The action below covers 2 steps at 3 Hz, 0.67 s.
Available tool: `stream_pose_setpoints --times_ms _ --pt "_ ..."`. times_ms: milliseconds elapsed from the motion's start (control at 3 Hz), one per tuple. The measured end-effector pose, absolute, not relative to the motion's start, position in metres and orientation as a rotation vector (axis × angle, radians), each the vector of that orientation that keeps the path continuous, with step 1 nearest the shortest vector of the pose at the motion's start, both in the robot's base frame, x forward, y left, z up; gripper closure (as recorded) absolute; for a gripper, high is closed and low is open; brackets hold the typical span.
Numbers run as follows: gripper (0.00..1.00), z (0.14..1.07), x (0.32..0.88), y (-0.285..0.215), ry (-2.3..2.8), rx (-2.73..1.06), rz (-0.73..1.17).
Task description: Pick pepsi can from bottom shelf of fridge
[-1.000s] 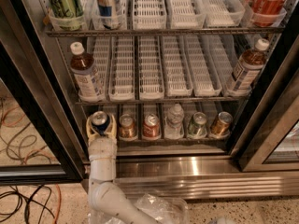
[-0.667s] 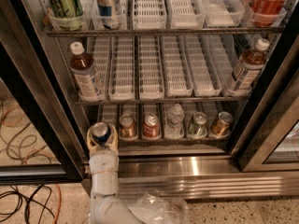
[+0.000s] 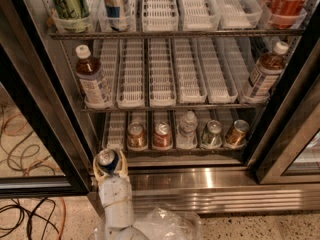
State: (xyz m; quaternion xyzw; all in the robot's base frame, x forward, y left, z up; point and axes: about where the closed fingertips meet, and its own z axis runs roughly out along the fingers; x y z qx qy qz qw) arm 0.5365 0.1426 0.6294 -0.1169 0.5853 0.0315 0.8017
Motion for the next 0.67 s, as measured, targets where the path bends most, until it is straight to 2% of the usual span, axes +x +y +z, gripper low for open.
stream_pose_setpoints --times_ms 667 --pt "1.0 0.6134 0.5181 0.1315 1.296 -0.295 0.071"
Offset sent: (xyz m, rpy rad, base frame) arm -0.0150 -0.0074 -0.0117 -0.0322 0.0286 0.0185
